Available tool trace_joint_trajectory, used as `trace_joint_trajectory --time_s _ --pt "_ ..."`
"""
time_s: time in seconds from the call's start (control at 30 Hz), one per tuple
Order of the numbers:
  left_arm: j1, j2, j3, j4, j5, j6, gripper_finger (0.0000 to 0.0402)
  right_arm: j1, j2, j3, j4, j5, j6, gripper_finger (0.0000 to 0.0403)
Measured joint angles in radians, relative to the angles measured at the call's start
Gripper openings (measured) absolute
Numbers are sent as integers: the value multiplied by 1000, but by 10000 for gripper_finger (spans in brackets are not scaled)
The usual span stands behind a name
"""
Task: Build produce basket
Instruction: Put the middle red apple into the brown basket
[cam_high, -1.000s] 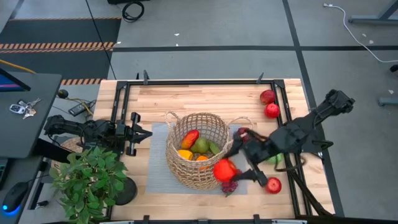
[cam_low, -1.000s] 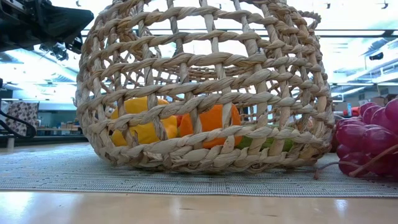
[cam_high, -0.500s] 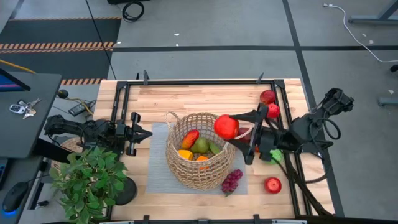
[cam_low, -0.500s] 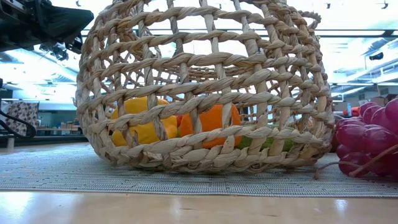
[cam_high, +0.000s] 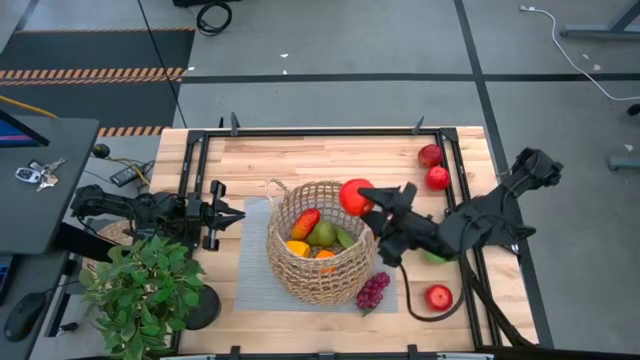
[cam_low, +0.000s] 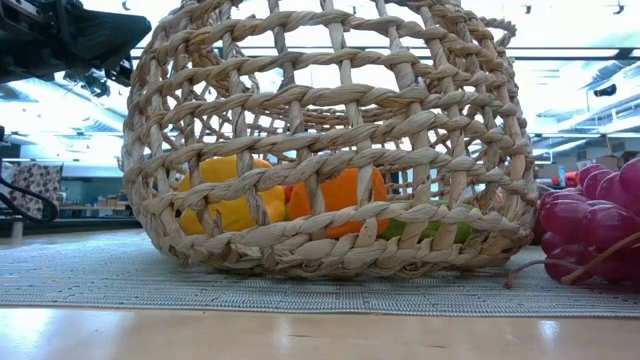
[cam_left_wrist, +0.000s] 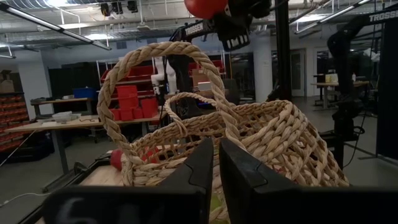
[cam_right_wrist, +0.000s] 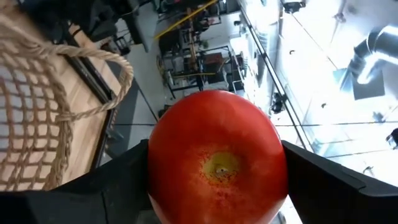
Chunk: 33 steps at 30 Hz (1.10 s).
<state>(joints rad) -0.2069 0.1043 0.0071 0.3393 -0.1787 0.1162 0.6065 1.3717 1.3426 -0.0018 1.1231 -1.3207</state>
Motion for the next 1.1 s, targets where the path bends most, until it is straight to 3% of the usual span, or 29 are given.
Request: trace_joint_trajectory --time_s 0.3,0.7,1.1 --pt "0 0 0 0 0 0 28 -9 9 -1 23 -9 8 330" --pt "0 0 0 0 0 0 31 -122 9 -1 69 -8 701 331" --pt "0 0 0 0 0 0 36 -235 9 -1 -72 -297 1145 332"
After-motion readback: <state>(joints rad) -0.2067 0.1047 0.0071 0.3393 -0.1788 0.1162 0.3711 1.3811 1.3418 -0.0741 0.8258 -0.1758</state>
